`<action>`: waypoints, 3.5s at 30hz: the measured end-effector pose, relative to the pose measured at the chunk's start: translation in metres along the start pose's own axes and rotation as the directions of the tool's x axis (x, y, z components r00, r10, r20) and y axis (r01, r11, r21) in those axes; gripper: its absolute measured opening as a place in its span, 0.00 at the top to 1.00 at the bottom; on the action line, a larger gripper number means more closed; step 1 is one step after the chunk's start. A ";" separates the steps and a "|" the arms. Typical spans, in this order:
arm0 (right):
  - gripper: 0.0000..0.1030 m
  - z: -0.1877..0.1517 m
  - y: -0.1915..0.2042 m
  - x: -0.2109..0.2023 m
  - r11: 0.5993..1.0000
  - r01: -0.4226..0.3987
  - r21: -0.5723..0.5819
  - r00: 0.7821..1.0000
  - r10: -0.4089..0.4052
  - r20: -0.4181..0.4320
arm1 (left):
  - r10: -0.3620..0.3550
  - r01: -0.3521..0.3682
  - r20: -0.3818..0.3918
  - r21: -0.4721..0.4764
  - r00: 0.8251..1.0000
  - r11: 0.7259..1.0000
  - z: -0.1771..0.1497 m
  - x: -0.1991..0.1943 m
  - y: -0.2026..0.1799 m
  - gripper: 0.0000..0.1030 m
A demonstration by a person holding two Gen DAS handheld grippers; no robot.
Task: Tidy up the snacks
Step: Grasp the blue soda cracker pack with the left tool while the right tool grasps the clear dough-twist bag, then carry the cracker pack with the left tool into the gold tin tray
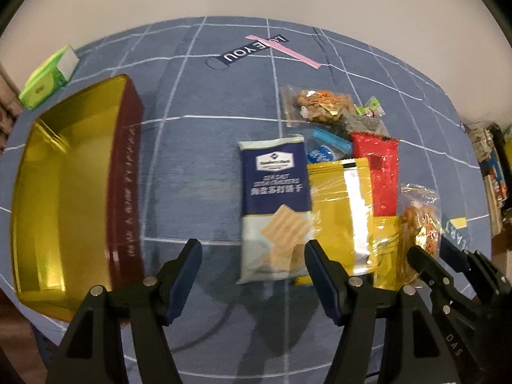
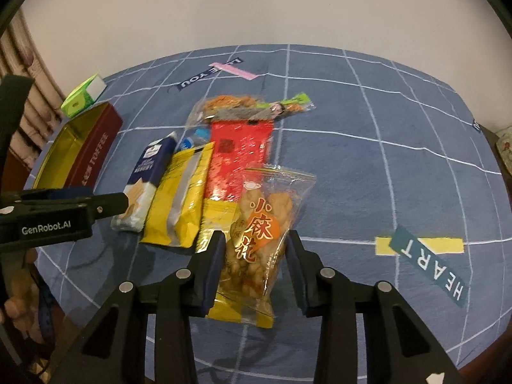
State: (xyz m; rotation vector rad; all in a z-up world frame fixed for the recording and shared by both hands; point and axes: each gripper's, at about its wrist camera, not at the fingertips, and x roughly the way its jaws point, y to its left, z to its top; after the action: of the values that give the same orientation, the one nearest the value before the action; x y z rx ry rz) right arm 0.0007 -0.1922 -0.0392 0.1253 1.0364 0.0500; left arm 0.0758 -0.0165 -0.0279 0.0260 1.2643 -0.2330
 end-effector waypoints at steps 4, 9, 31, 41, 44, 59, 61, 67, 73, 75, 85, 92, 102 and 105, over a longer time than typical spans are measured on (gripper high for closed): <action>0.66 0.001 -0.011 -0.002 1.000 0.019 0.011 1.000 -0.019 0.005 | -0.031 0.031 -0.018 -0.006 0.999 0.999 0.006 0.008 -0.005 0.34; 0.66 0.000 -0.030 0.001 0.999 0.032 0.038 0.999 -0.032 -0.008 | -0.033 0.032 -0.022 -0.018 0.999 0.999 0.012 0.017 -0.006 0.34; 0.64 -0.005 -0.057 0.019 0.996 0.046 0.082 0.997 -0.040 -0.067 | -0.039 0.039 -0.012 -0.047 0.999 0.998 0.022 0.039 0.007 0.34; 0.63 -0.006 -0.060 0.021 0.994 0.034 0.105 0.997 -0.027 -0.072 | -0.008 0.008 -0.008 0.012 1.000 1.000 0.019 0.037 0.005 0.33; 0.62 -0.007 -0.061 0.022 0.993 0.024 0.112 0.997 -0.016 -0.073 | 0.031 -0.031 -0.012 0.055 0.999 0.998 0.016 0.039 0.001 0.32; 0.62 -0.006 -0.060 0.024 0.994 0.030 0.110 0.997 -0.021 -0.078 | 0.069 -0.070 0.010 0.106 0.998 0.992 0.020 0.045 -0.005 0.48; 0.62 -0.006 -0.059 0.024 0.994 0.032 0.109 0.997 -0.023 -0.080 | 0.071 -0.071 0.011 0.106 0.997 0.992 0.019 0.043 -0.006 0.48; 0.61 -0.005 -0.057 0.026 0.994 0.046 0.095 0.996 -0.038 -0.086 | 0.064 -0.064 0.007 0.095 0.998 0.993 0.016 0.036 -0.003 0.48; 0.61 -0.006 -0.055 0.026 0.995 0.053 0.085 0.995 -0.046 -0.090 | 0.040 -0.043 0.034 0.092 0.999 0.995 0.013 0.016 -0.003 0.48; 0.60 -0.006 -0.055 0.027 0.995 0.057 0.084 0.995 -0.049 -0.091 | 0.033 -0.037 0.043 0.088 0.999 0.995 0.013 0.009 -0.003 0.48; 0.61 -0.005 -0.053 0.028 0.994 0.076 0.074 0.993 -0.069 -0.098 | 0.028 -0.034 0.110 0.051 0.993 0.998 0.015 -0.040 0.023 0.48; 0.61 -0.005 -0.049 0.029 0.992 0.107 0.061 0.989 -0.100 -0.106 | 0.095 -0.088 0.146 -0.057 0.985 0.994 0.019 -0.059 0.080 0.48; 0.61 -0.003 -0.045 0.031 0.987 0.148 0.055 0.983 -0.141 -0.119 | 0.179 -0.160 0.080 -0.202 0.981 0.966 0.000 -0.047 0.160 0.48; 0.61 -0.003 -0.044 0.031 0.986 0.156 0.062 0.982 -0.148 -0.119 | 0.193 -0.176 0.060 -0.217 0.979 0.960 -0.007 -0.040 0.174 0.48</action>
State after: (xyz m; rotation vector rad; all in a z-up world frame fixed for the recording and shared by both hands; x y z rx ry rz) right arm 0.0134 -0.2326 -0.0727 0.1086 1.1591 -0.1197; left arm 0.0907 0.1603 -0.0112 -0.0470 1.1921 0.0618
